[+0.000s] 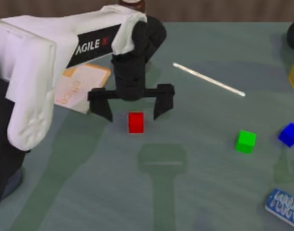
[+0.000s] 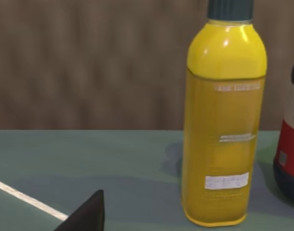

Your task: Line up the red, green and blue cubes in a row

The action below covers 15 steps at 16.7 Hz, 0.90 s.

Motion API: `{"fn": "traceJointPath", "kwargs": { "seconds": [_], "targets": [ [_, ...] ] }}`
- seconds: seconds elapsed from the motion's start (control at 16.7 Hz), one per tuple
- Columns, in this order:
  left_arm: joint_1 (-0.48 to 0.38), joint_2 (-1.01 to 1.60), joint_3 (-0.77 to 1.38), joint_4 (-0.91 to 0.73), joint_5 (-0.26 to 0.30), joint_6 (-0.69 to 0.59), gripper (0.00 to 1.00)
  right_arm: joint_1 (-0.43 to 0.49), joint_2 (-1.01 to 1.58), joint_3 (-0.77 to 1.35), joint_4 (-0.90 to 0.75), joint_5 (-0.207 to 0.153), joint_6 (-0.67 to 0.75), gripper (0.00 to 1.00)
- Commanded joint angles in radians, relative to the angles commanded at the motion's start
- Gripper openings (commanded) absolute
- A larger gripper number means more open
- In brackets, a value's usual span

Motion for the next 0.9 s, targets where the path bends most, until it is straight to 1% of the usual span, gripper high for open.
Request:
{"fn": "traceJointPath", "kwargs": {
  "seconds": [0.18,0.42,0.9],
  "targets": [
    [-0.001,0.027,-0.061,0.082,0.000,-0.001,1.00,0.000,0.000,0.000,0.000,0.000,0.000,1.00],
    [-0.001,0.030,-0.067,0.089,0.000,-0.001,1.00,0.000,0.000,0.000,0.000,0.000,0.000,1.00],
    [-0.001,0.030,-0.067,0.089,0.000,-0.001,0.40,0.000,0.000,0.000,0.000,0.000,0.000,1.00]
  ]
}}
